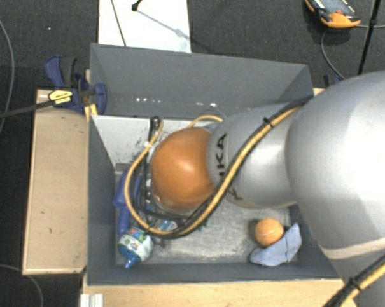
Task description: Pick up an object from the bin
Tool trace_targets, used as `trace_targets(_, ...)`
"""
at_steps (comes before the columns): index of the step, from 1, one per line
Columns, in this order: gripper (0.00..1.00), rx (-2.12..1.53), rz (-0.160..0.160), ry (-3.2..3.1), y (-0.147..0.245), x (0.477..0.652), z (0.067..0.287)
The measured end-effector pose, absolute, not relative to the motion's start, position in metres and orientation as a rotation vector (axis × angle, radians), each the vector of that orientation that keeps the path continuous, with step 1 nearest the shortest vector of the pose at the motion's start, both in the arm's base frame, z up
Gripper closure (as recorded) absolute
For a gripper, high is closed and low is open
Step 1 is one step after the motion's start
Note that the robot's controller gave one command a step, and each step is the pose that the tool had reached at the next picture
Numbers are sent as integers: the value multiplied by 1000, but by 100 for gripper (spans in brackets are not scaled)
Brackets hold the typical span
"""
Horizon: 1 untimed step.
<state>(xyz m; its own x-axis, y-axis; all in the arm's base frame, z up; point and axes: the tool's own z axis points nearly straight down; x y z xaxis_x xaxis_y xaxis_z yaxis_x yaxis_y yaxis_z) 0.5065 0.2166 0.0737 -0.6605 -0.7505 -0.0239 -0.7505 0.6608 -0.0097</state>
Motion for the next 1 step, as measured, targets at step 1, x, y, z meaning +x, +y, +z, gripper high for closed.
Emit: trace_targets(1, 100, -1281, 2, 2840, 216, 506, 74)
